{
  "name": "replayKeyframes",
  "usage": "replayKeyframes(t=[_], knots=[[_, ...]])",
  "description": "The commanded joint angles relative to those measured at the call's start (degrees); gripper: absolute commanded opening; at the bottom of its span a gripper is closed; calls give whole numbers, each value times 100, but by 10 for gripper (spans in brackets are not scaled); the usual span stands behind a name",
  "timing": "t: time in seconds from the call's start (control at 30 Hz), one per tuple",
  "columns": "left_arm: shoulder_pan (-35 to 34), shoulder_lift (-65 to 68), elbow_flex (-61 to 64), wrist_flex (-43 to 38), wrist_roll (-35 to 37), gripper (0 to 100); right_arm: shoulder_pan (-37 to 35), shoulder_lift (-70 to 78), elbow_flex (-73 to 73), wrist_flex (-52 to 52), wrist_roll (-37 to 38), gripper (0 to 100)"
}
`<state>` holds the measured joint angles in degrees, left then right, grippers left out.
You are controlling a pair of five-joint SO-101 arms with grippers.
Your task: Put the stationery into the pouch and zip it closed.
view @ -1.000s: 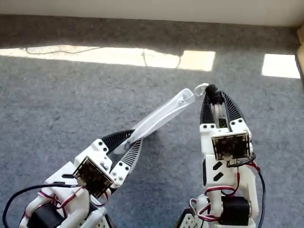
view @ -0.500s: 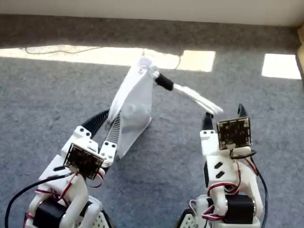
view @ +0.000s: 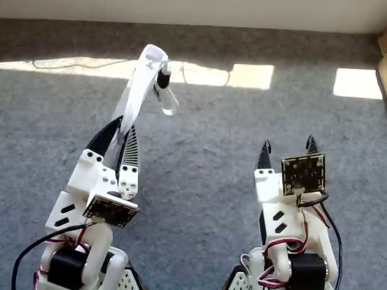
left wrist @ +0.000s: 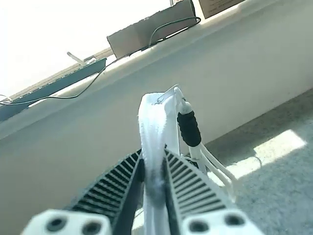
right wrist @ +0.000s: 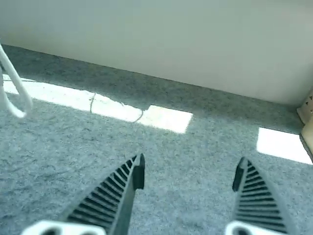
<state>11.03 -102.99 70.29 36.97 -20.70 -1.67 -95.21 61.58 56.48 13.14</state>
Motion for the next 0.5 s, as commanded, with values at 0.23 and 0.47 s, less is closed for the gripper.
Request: replayKeyframes(t=[0.23,0.47], knots=[[664,-66,892,-220,-431,55,-31,-31,-321,22,-53,271],[1341,-92,857,18,-53,189,-31,-31,-321,31,-53,271]])
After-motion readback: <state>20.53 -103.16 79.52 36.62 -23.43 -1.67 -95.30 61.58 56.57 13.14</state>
